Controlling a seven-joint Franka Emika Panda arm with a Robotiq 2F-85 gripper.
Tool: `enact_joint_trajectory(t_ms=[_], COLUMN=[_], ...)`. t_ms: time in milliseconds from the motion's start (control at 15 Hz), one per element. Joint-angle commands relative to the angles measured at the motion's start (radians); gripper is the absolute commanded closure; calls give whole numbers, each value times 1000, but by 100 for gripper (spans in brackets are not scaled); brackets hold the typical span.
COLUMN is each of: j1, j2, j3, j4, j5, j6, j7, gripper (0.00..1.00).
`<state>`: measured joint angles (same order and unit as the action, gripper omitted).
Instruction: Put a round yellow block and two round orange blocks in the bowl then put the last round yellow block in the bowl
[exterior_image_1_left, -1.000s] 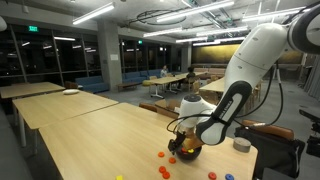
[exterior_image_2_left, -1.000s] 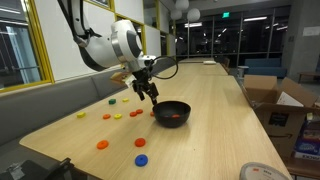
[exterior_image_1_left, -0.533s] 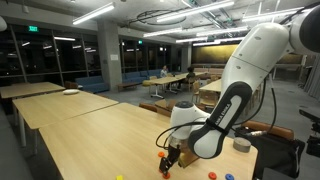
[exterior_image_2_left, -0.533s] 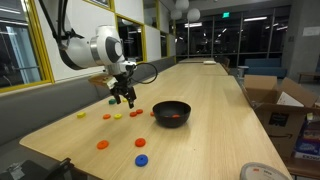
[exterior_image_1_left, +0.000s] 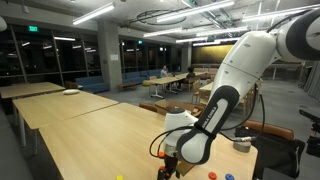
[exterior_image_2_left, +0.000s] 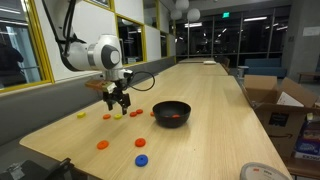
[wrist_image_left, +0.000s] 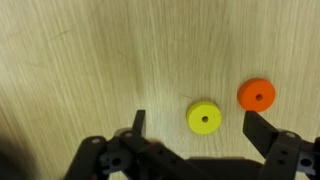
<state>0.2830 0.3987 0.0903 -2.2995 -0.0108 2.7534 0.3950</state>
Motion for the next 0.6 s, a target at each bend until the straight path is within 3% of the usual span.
enact_joint_trajectory(t_ms=[0,533], j1=[-31,-39], j2=[53,107], j3=[27,31], j4=[73,143], j5=[59,134], j6=[-53,-101], j7=[-59,-50], gripper=[0,0])
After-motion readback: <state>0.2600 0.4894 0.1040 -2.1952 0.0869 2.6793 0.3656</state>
